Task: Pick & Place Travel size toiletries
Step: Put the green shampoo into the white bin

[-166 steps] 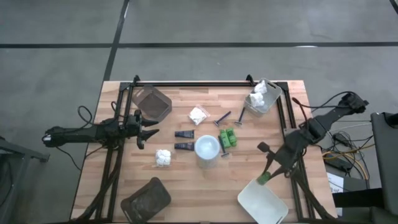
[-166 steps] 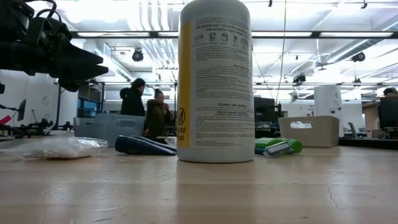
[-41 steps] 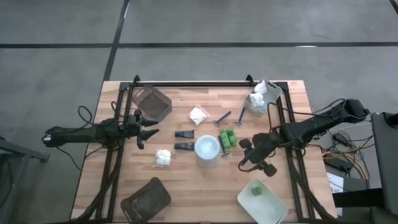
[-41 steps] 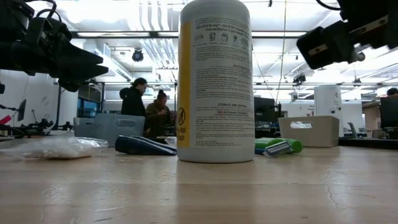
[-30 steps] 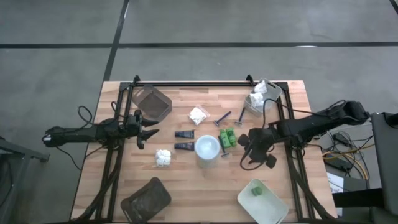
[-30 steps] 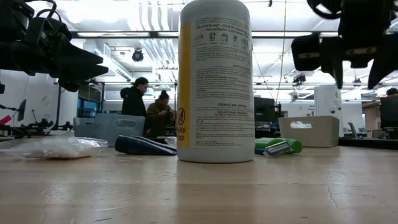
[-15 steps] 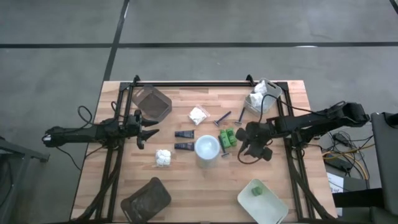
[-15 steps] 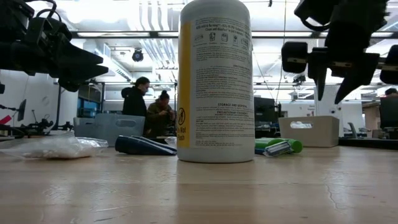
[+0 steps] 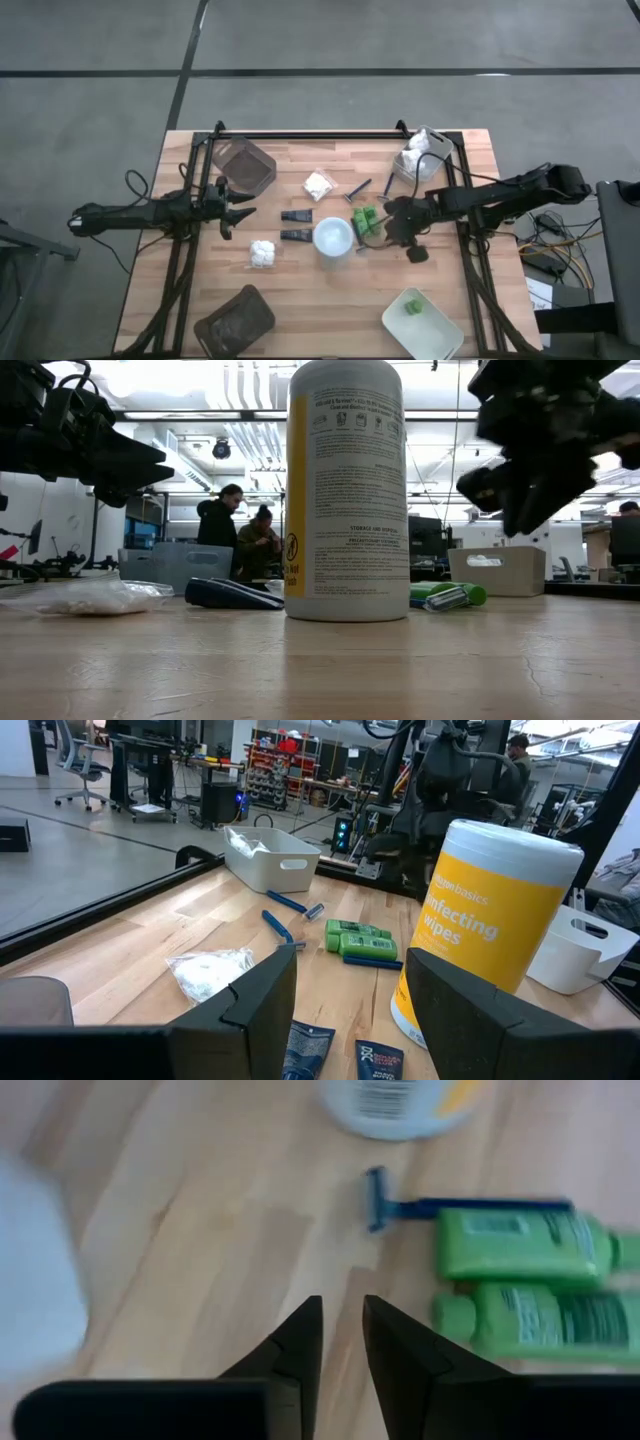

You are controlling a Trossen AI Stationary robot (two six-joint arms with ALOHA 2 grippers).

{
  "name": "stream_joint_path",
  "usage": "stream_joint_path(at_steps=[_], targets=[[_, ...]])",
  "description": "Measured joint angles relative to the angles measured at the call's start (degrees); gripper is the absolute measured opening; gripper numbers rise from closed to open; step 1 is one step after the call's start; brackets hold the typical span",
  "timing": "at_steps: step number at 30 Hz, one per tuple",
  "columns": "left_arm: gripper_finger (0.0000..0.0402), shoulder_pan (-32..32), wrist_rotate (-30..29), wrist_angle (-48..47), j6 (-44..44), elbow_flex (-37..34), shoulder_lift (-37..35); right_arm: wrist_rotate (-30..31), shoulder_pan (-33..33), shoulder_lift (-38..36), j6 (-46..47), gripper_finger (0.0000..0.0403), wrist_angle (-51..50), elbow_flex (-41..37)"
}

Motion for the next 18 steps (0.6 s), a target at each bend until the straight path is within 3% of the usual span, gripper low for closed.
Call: stream_joint_path(at_steps=[7,18], targets=[[0.0195,0.01,0.0,0.0,-0.01,0.0,0.0,2.79,-0.03,7.05,27.47,0.0119,1.77,2.49],[0.0195,0.02,0.02,0.0,0.0,0.0,0.0,2.96,-1.98,8.96,52.84,0.0206,-1.25,6.03]])
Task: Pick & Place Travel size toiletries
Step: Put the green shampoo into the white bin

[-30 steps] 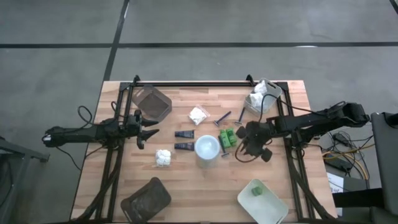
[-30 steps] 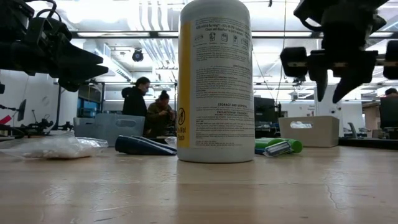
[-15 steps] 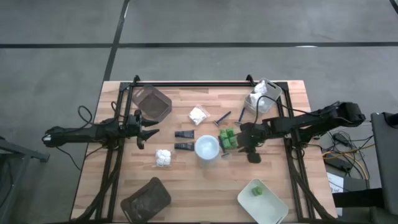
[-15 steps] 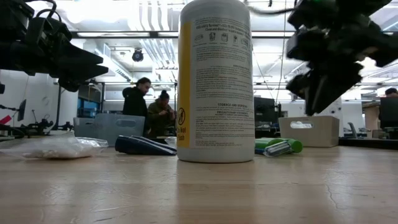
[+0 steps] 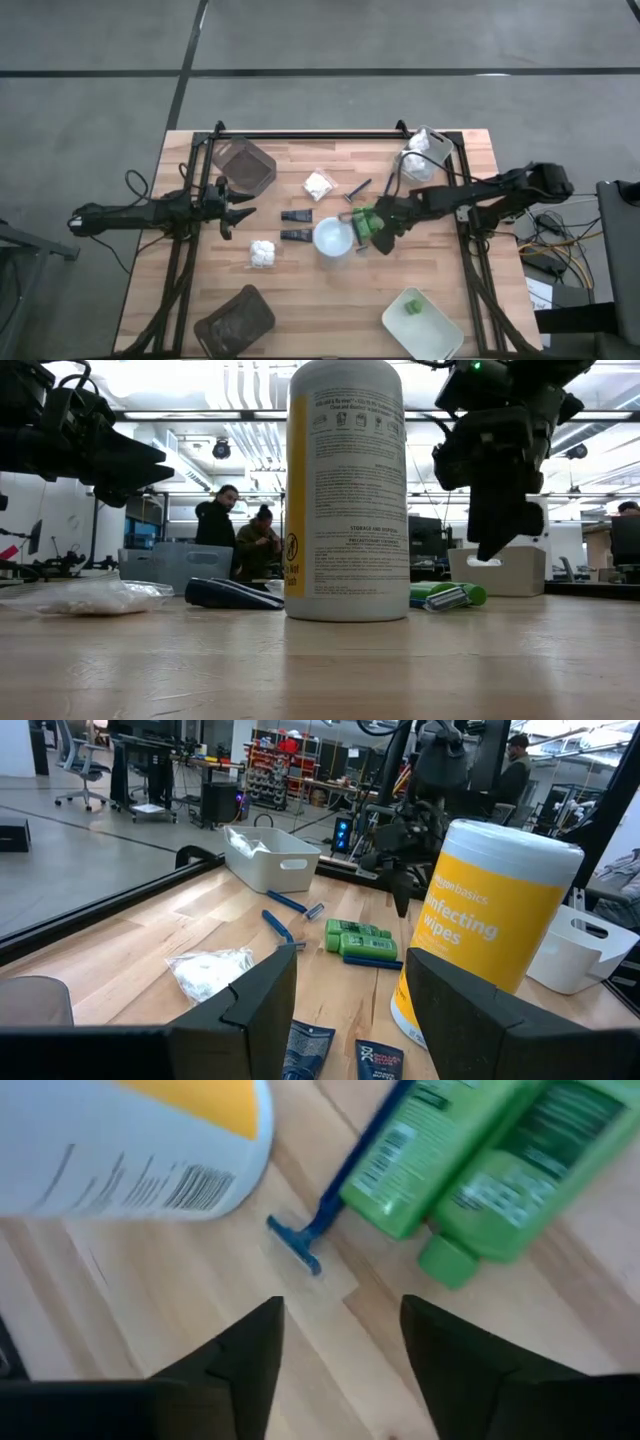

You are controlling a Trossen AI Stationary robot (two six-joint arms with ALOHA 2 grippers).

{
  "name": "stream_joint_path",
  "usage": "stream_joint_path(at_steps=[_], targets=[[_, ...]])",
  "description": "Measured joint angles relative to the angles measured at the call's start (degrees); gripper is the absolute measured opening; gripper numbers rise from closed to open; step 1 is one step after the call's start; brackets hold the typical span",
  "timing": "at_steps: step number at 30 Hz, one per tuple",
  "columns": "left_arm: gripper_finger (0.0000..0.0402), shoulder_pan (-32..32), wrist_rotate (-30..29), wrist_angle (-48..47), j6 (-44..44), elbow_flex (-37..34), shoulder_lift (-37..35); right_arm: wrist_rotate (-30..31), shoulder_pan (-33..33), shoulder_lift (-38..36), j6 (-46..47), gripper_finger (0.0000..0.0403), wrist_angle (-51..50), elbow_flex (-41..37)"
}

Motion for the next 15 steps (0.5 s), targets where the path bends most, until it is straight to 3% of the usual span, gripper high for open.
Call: stream_joint_path(at_steps=[7,15], targets=[[0.0195,0.0,0.0,0.0,0.0,0.0,0.0,4.4,-0.82,-1.25,9.8,0.0237,-4.22,-0.59],[0.0195,-0.01,0.0,0.0,-0.01,0.0,0.02,6.07,-2.0,0.86,14.49,0.0237,-5.39,-0.88]])
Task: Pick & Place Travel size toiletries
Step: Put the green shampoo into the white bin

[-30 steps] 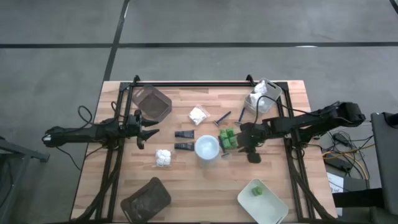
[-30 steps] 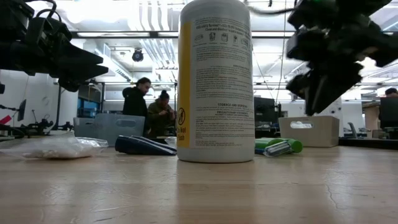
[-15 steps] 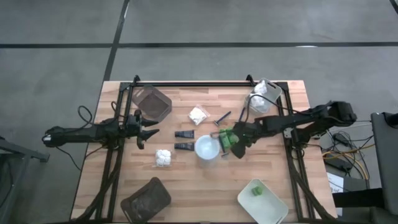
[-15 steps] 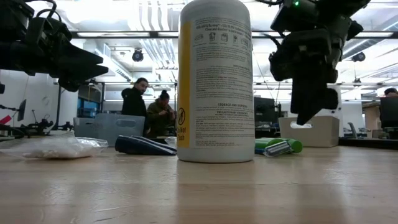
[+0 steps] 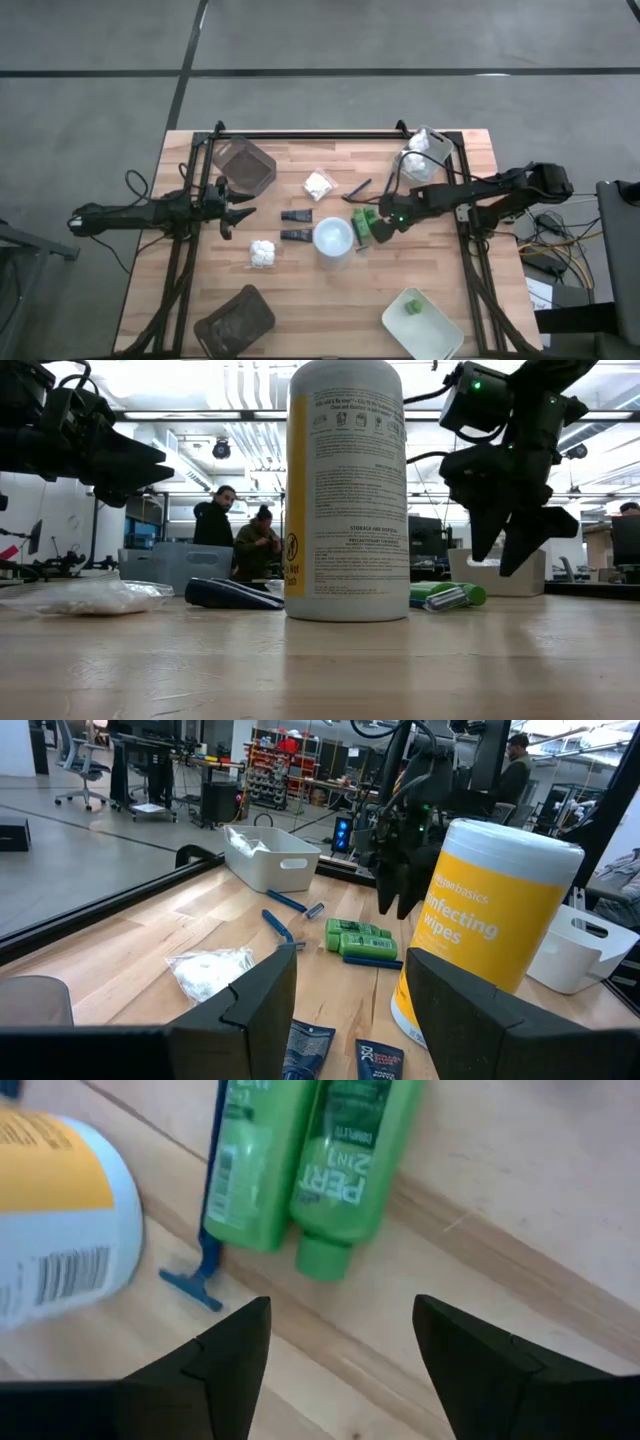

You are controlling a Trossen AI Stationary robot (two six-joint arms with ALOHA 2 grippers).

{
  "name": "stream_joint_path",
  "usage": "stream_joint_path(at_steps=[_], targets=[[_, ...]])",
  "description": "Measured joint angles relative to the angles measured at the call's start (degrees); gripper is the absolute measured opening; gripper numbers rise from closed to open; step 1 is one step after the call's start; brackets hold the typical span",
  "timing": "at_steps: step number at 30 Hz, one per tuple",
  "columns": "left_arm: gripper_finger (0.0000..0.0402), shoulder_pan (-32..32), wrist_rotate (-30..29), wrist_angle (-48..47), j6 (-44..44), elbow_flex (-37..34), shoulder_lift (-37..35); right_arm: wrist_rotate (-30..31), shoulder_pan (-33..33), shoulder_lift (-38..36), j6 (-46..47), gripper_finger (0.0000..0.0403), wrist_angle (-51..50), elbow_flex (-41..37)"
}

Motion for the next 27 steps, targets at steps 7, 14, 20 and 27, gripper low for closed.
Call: stream_joint_path(at_steps=[7,14,20,27], targets=[[0.0195,-0.01,0.0,0.0,-0.01,0.0,-0.02,0.06,0.01,3.67,1.45,0.0218,2.61,-0.04],[0.0195,0.0,-0.01,0.0,0.0,0.0,-0.02,-0.01,-0.12,7.75,2.36,0.0208,6.58,-0.04],[0.0195,-0.01,-0.01,0.0,-0.02,0.0,-0.02,0.02,-0.12,9.42,2.75,0.0205,6.77,0.05],[0.0195,0.0,-0.01,-0.01,0.01,0.0,-0.02,2.14,-0.12,8.72,2.53,0.0165,7.06,-0.05]])
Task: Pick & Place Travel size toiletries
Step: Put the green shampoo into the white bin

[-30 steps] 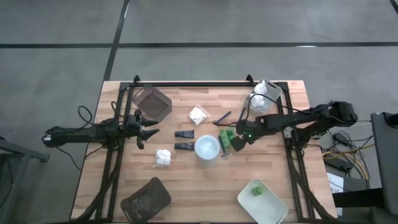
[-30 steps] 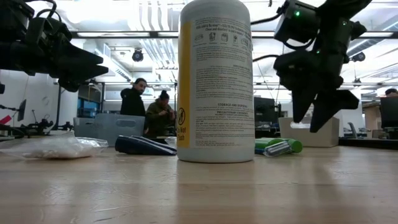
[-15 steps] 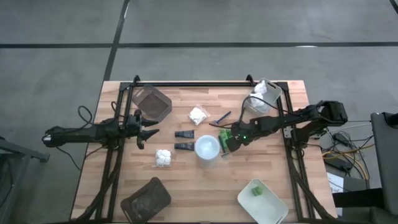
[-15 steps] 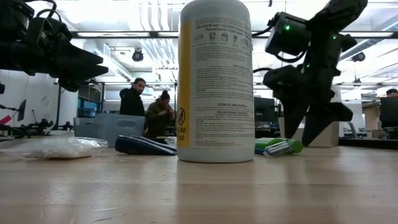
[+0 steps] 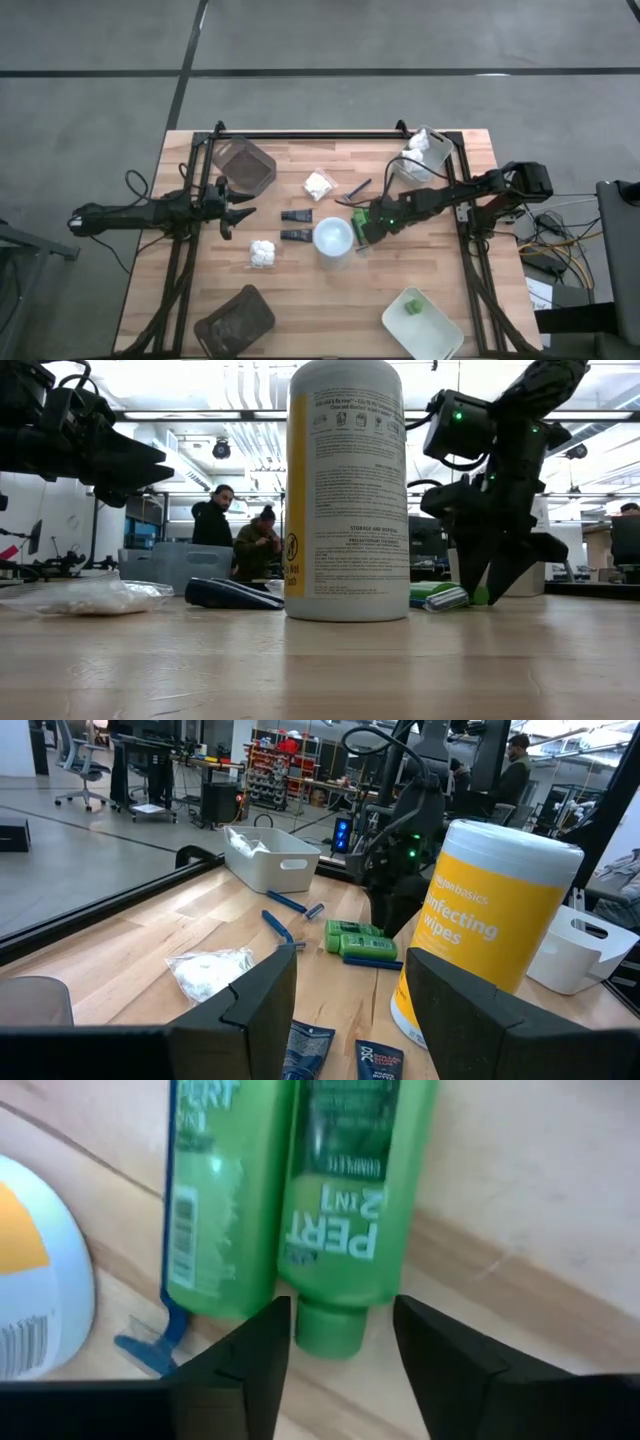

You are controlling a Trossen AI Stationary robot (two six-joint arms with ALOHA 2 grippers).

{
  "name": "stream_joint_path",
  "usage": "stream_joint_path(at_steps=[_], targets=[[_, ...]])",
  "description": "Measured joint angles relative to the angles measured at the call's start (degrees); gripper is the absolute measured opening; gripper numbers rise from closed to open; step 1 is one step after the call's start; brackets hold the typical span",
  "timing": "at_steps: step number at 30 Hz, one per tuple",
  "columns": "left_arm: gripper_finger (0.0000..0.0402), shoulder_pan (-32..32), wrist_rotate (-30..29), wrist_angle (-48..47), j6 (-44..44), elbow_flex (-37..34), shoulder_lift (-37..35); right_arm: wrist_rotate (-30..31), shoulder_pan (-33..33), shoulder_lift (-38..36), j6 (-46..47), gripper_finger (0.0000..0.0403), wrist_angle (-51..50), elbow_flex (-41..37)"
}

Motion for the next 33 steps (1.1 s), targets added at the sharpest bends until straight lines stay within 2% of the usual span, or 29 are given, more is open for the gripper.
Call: stream_joint_path(at_steps=[10,15,22,33], targets=[[0.0195,-0.01,0.01,-0.01,0.0,0.0,0.0,0.43,-0.03,-0.17,-0.27,0.0085,-0.16,-0.01],[0.0195,0.0,0.0,0.01,0.0,0.0,0.0,0.02,-0.03,-0.17,-0.3,0.0095,-0.18,-0.01],[0.0195,0.0,0.0,0.01,0.0,0.0,0.0,-4.94,-0.25,-1.01,-2.77,0.0095,-2.3,0.08],[0.0195,0.0,0.01,-0.01,0.0,0.0,-0.02,-7.5,-0.4,-9.9,-9.02,0.0096,-23.68,2.38]])
